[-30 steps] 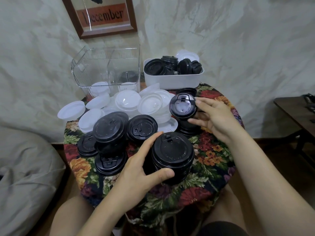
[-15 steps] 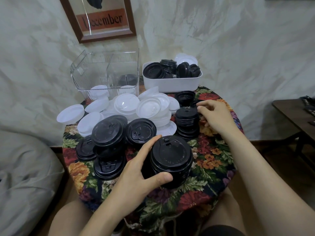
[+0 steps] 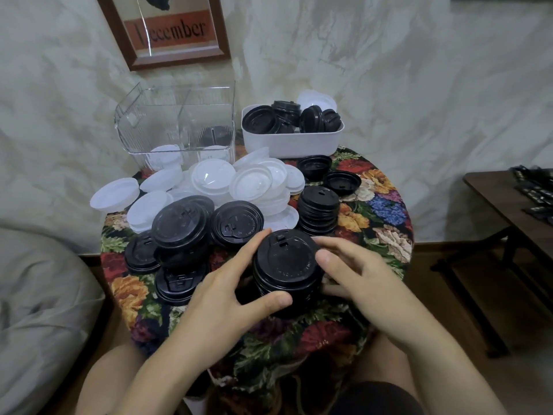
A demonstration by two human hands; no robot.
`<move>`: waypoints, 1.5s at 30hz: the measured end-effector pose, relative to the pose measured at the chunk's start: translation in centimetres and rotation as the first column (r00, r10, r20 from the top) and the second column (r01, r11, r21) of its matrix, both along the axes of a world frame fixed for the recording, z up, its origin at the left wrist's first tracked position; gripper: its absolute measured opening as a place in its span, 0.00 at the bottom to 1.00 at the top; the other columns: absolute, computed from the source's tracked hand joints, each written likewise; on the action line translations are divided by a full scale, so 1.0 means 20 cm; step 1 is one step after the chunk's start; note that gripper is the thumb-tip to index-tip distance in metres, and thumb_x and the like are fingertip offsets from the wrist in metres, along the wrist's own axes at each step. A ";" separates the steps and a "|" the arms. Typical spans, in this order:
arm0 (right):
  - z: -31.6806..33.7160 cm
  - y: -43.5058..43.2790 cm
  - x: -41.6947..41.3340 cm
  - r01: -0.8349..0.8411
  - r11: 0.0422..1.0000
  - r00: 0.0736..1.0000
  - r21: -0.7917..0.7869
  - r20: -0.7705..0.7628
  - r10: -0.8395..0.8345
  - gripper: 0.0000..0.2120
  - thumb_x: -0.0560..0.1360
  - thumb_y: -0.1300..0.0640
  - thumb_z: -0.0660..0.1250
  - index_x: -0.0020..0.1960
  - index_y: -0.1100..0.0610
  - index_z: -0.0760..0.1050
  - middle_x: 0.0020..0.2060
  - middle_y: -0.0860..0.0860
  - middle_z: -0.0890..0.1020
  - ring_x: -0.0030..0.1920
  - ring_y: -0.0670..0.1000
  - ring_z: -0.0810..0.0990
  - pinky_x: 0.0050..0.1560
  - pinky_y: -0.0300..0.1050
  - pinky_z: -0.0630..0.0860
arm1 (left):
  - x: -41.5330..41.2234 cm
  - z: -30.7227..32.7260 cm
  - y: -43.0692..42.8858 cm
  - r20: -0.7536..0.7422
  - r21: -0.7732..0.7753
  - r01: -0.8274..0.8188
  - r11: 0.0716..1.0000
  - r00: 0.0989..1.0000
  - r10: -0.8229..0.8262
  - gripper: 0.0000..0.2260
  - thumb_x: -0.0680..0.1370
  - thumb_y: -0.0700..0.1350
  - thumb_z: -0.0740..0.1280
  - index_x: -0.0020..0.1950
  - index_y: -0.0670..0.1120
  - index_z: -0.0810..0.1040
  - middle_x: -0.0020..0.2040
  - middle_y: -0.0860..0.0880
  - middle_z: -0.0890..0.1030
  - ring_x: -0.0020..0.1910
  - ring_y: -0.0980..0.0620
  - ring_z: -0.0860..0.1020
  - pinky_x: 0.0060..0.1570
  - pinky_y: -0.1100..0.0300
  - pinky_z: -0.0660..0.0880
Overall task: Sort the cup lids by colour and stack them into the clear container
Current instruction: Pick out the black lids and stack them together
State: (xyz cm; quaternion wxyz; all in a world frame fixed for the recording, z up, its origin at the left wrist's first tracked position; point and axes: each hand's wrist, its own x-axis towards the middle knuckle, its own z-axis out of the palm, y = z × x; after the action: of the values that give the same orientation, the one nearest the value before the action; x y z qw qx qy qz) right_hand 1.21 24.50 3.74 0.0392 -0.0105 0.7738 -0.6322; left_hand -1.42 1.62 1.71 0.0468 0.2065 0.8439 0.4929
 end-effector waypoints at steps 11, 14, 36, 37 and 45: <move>0.06 0.05 0.04 0.042 0.997 0.995 -0.068 0.091 -0.035 0.13 0.78 0.47 0.67 0.61 0.44 0.81 0.55 0.37 0.85 0.57 0.37 0.82 0.57 0.38 0.78 | 0.06 0.00 0.14 0.061 0.174 -0.049 0.983 0.997 0.039 0.35 0.68 0.60 0.78 0.71 0.73 0.68 0.66 0.68 0.78 0.69 0.66 0.74 0.73 0.49 0.69; 0.07 0.14 0.04 0.095 0.991 0.991 -0.097 0.102 -0.085 0.16 0.78 0.47 0.68 0.65 0.47 0.80 0.58 0.41 0.85 0.60 0.41 0.83 0.60 0.45 0.79 | 0.03 -0.01 0.25 0.051 0.200 -0.022 0.979 0.999 0.012 0.34 0.70 0.59 0.78 0.73 0.71 0.68 0.67 0.67 0.78 0.70 0.63 0.74 0.72 0.48 0.69; -0.08 0.77 -0.52 0.375 0.915 0.927 0.145 -0.081 -0.367 0.22 0.85 0.39 0.55 0.70 0.49 0.76 0.67 0.44 0.78 0.70 0.45 0.74 0.71 0.47 0.68 | -0.48 0.01 1.08 -0.008 -0.080 -0.065 0.995 0.998 0.064 0.41 0.78 0.68 0.66 0.83 0.63 0.46 0.74 0.52 0.75 0.71 0.47 0.74 0.64 0.53 0.71; -0.10 0.77 -0.52 0.362 0.919 0.932 0.157 -0.080 -0.354 0.26 0.84 0.37 0.54 0.75 0.49 0.73 0.71 0.45 0.76 0.73 0.45 0.71 0.75 0.49 0.66 | -0.48 0.01 1.08 -0.015 -0.093 -0.064 0.994 0.998 0.063 0.41 0.78 0.68 0.66 0.83 0.63 0.45 0.74 0.52 0.74 0.70 0.47 0.74 0.64 0.53 0.71; -0.06 0.74 -0.38 0.376 0.876 0.926 0.300 -0.141 -0.350 0.26 0.86 0.39 0.46 0.77 0.47 0.71 0.70 0.43 0.74 0.73 0.45 0.70 0.69 0.44 0.66 | -0.38 0.01 1.02 -0.008 -0.075 -0.059 0.995 0.998 0.059 0.45 0.80 0.64 0.66 0.83 0.58 0.37 0.78 0.53 0.70 0.73 0.50 0.71 0.61 0.58 0.67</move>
State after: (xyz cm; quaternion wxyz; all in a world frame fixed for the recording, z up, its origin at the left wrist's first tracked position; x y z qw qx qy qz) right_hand -6.39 39.34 2.54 -0.1107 0.1154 0.8555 -0.4924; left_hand -8.93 22.04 1.88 0.0375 0.1809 0.8677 0.4615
